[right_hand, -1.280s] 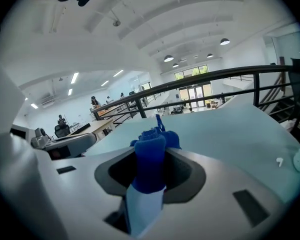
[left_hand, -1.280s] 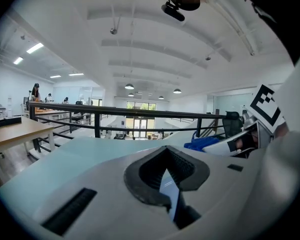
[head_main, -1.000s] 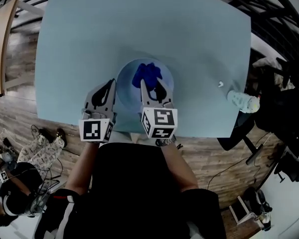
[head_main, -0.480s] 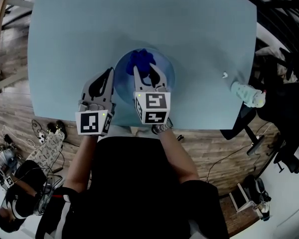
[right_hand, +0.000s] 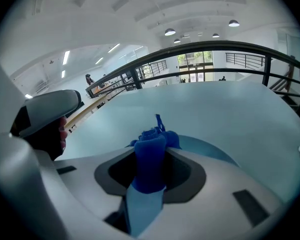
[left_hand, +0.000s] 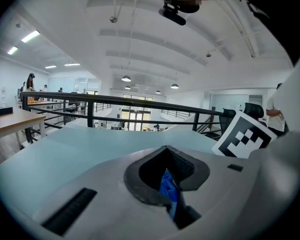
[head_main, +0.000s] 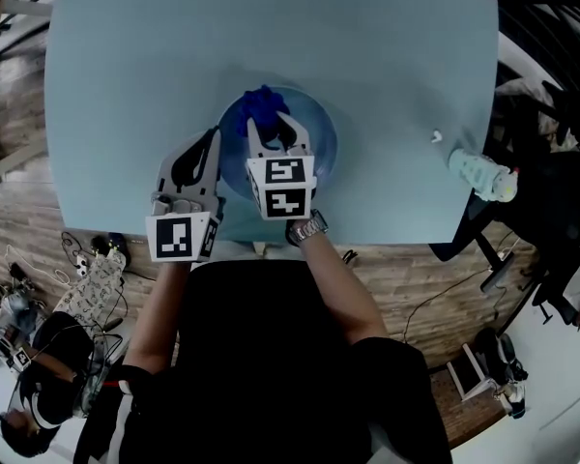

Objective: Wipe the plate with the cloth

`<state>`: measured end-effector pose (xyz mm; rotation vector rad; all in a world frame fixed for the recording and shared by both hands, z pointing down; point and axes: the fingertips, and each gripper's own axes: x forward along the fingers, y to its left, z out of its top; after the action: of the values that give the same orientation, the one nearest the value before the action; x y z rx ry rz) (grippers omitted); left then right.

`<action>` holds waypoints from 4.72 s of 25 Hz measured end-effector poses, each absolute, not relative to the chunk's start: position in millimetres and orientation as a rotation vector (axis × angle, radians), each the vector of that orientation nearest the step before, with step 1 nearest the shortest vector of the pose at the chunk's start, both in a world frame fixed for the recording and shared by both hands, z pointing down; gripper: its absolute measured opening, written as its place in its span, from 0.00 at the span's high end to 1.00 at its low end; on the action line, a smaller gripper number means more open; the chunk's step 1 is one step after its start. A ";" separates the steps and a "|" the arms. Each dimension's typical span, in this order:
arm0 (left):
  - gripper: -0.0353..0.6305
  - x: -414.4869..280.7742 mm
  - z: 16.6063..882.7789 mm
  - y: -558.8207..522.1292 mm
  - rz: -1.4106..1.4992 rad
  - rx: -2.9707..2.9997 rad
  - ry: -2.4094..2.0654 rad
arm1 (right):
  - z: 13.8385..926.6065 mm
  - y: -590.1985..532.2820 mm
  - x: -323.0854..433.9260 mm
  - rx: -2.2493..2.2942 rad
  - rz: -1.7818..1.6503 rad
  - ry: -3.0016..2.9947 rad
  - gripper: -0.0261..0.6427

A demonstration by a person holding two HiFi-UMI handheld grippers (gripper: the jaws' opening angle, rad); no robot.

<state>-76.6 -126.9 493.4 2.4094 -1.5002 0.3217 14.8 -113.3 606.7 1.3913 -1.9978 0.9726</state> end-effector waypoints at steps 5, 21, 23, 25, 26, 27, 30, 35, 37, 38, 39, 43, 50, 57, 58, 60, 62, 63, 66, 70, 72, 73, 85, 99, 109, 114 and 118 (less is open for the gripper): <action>0.95 -74.8 493.0 -125.5 0.322 2.412 -1.498 | 616.3 -115.7 14.4 1.382 1.003 -1.972 0.78; 0.94 -74.1 493.8 -127.0 0.320 2.396 -1.487 | 630.9 -118.6 31.8 1.435 1.035 -1.907 0.78; 0.95 -74.9 495.1 -126.4 0.318 2.404 -1.486 | 631.3 -119.0 34.2 1.444 1.037 -1.898 0.78; 0.95 -73.8 496.2 -125.6 0.319 2.408 -1.479 | 631.3 -119.3 37.6 1.458 1.034 -1.887 0.78; 0.95 -72.7 496.4 -125.3 0.321 2.410 -1.474 | 631.3 -119.3 39.9 1.466 1.034 -1.881 0.78; 0.95 -71.6 496.3 -125.0 0.322 2.413 -1.470 | 631.4 -119.2 42.4 1.474 1.035 -1.874 0.78; 0.95 -68.7 494.7 -123.6 0.320 2.424 -1.460 | 631.5 -117.5 50.2 1.498 1.045 -1.856 0.78; 0.95 -64.1 493.5 -120.4 0.312 2.432 -1.448 | 631.0 -113.0 64.7 1.531 1.056 -1.817 0.78; 0.95 -62.8 493.4 -118.6 0.314 2.435 -1.439 | 631.0 -111.2 68.9 1.546 1.062 -1.805 0.78; 0.95 -62.2 493.3 -117.6 0.315 2.437 -1.435 | 631.2 -110.1 70.7 1.552 1.064 -1.799 0.78; 0.95 -61.6 493.3 -116.6 0.314 2.439 -1.431 | 631.5 -108.6 72.6 1.557 1.066 -1.792 0.78; 0.95 -58.2 492.9 -112.6 0.316 2.450 -1.415 | 632.0 -103.2 81.5 1.577 1.072 -1.761 0.78; 0.95 -54.7 488.9 -108.3 0.304 2.475 -1.399 | 633.3 -92.3 94.4 1.605 1.066 -1.694 0.78; 0.95 -55.9 487.5 -102.5 0.308 2.480 -1.399 | 624.3 -86.6 96.9 1.623 1.067 -1.698 0.78; 0.94 -57.5 486.9 -102.5 0.307 2.479 -1.402 | 621.8 -87.1 94.2 1.619 1.064 -1.709 0.78; 0.95 -60.7 484.7 -102.5 0.299 2.477 -1.410 | 617.0 -87.9 87.0 1.608 1.057 -1.732 0.78; 0.95 -61.6 481.7 -103.2 0.286 2.478 -1.419 | 614.0 -88.8 80.2 1.592 1.050 -1.756 0.78; 0.94 -62.2 481.0 -103.4 0.286 2.476 -1.422 | 613.1 -89.6 76.3 1.582 1.048 -1.768 0.78; 0.95 -67.2 481.1 -102.6 0.296 2.470 -1.432 | 611.2 -91.6 61.3 1.547 1.040 -1.807 0.78; 0.95 -73.2 482.7 -100.4 0.298 2.451 -1.462 | 611.0 -93.1 45.6 1.503 1.021 -1.850 0.78; 0.95 -77.3 482.4 -99.8 0.299 2.443 -1.474 | 611.5 -92.5 37.2 1.479 1.023 -1.861 0.78; 0.95 -79.3 482.1 -99.7 0.299 2.440 -1.480 | 611.7 -92.4 33.0 1.467 1.024 -1.866 0.78; 0.95 -101.6 482.1 -100.6 0.302 2.397 -1.542 | 616.7 -93.9 -12.5 1.342 1.032 -1.917 0.78; 0.95 -103.4 486.2 -99.6 0.320 2.380 -1.553 | 631.5 -94.6 -9.8 1.311 1.047 -1.898 0.78; 0.95 -86.6 486.6 -97.1 0.319 2.409 -1.512 | 633.2 -91.1 15.0 1.356 1.053 -1.862 0.78; 0.95 -73.3 482.2 -94.9 0.310 2.428 -1.497 | 632.8 -84.9 34.5 1.383 1.067 -1.835 0.78; 0.95 -68.7 480.1 -96.0 0.303 2.440 -1.484 | 633.6 -86.0 46.0 1.409 1.065 -1.818 0.78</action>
<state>-68.7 -96.0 480.1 2.4397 -1.4839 0.3034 46.0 -86.0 633.6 1.4091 -1.8178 1.0653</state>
